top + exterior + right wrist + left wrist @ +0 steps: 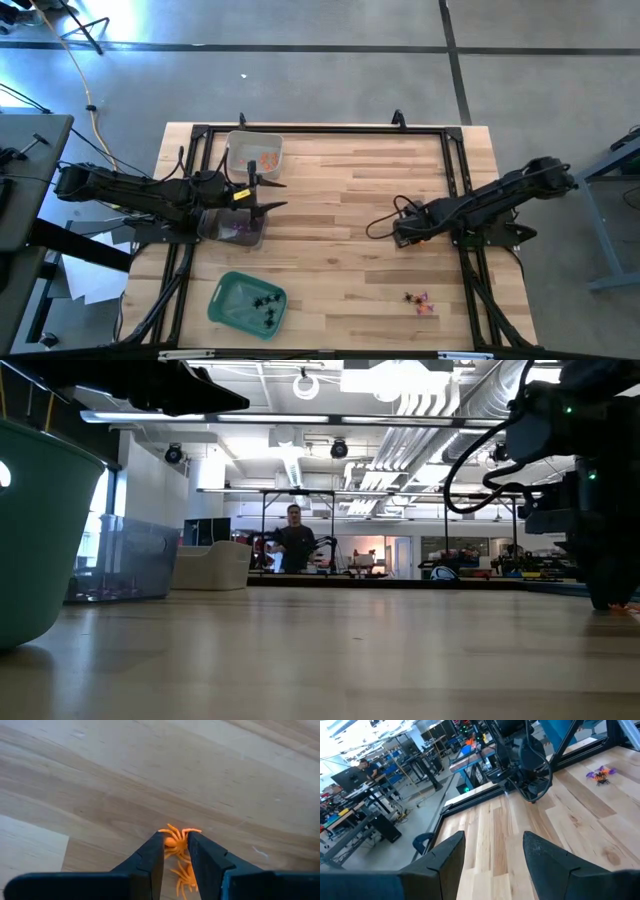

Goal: Sort Halloween decoration
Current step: Put the middle right orange spider into the gray bin

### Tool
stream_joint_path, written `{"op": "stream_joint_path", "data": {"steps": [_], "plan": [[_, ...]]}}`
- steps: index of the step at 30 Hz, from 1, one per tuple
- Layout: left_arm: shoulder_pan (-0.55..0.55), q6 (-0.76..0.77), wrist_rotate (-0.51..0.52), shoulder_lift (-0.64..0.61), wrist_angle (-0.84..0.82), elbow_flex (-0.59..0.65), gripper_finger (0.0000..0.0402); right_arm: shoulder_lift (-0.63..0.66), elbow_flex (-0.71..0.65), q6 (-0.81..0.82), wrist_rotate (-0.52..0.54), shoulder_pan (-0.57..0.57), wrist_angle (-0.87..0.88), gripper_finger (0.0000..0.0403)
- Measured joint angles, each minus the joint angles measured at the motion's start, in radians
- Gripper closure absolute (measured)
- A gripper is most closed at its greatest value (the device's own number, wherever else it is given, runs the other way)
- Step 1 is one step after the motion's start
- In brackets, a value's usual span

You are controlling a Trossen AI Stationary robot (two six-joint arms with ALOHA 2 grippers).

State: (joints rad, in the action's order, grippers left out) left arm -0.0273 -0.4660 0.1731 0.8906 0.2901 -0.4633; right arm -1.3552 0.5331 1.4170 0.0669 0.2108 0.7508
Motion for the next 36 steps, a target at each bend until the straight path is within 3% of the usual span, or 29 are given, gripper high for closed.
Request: {"op": "stream_joint_path", "data": {"steps": [6,13,23,36], "plan": [[0.0,0.0,-0.006,0.0,0.0,0.0,0.0216,-0.002,0.0,0.016,0.004,0.0,-0.001,0.0323],[0.0,0.001,-0.014,0.0,0.0,0.0,0.0216,-0.002,0.0,0.021,0.01,0.0,0.0,0.0394],[0.0,0.001,-0.038,0.0,0.0,0.0,0.0216,-0.012,0.106,-0.024,0.056,-0.001,0.122,0.0401],[0.0,0.002,-0.073,0.0,-0.005,0.0,0.0216,-0.009,0.269,-0.126,0.132,-0.001,0.142,0.0402]]}}
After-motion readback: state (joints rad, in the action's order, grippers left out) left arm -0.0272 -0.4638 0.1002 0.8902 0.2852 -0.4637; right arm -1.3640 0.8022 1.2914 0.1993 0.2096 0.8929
